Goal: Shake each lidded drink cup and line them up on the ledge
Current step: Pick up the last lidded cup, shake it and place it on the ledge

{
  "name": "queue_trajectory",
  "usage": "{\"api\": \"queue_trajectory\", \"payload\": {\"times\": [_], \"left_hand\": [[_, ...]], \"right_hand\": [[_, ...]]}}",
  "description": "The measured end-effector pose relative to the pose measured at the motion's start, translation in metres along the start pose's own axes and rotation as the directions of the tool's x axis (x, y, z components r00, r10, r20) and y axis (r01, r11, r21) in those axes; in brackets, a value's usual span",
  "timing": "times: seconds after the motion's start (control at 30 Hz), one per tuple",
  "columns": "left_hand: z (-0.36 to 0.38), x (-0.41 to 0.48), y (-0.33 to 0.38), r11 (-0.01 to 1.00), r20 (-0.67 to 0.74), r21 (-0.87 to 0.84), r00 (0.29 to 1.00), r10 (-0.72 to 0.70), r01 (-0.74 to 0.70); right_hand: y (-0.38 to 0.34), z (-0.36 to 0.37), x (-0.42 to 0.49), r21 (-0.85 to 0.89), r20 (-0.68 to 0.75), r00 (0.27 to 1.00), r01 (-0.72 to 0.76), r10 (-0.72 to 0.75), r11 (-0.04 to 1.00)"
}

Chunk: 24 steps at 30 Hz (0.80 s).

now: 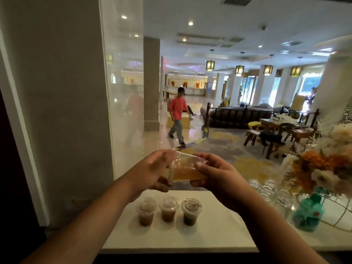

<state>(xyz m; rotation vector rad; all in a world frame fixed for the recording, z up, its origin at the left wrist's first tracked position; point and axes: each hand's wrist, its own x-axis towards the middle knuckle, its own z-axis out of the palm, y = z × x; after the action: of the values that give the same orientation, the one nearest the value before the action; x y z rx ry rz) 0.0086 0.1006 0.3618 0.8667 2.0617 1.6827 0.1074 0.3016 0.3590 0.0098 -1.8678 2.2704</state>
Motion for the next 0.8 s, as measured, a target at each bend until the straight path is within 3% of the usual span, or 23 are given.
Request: {"api": "queue_trajectory", "payload": {"times": [0.1,0.3,0.47,0.63,0.8], "left_hand": [[0.000,0.000,0.006,0.999,-0.010,0.029,1.000,-0.030,0.030],[0.001,-0.004,0.003,0.996,0.096,-0.076,0.994,0.056,-0.048],[0.009,-0.002,0.003,0.994,0.055,-0.084,0.997,-0.060,0.065],[0.011,-0.002,-0.003,0.991,0.097,-0.134,0.995,0.025,-0.012],[0.015,-0.004,0.000,0.982,0.102,-0.177,0.994,-0.040,0.058]], "right_hand": [[-0.001,0.001,-0.003,0.004,0.016,1.000,0.027,-0.027,1.000],[-0.007,-0.001,-0.005,-0.005,-0.062,0.992,-0.113,0.112,0.994],[-0.007,-0.005,-0.010,-0.009,-0.013,1.000,-0.024,0.023,1.000],[-0.007,-0.006,-0.011,-0.025,-0.055,0.993,-0.111,0.109,0.994],[-0.005,-0.013,-0.016,-0.025,0.000,1.000,-0.006,0.006,1.000]]}}
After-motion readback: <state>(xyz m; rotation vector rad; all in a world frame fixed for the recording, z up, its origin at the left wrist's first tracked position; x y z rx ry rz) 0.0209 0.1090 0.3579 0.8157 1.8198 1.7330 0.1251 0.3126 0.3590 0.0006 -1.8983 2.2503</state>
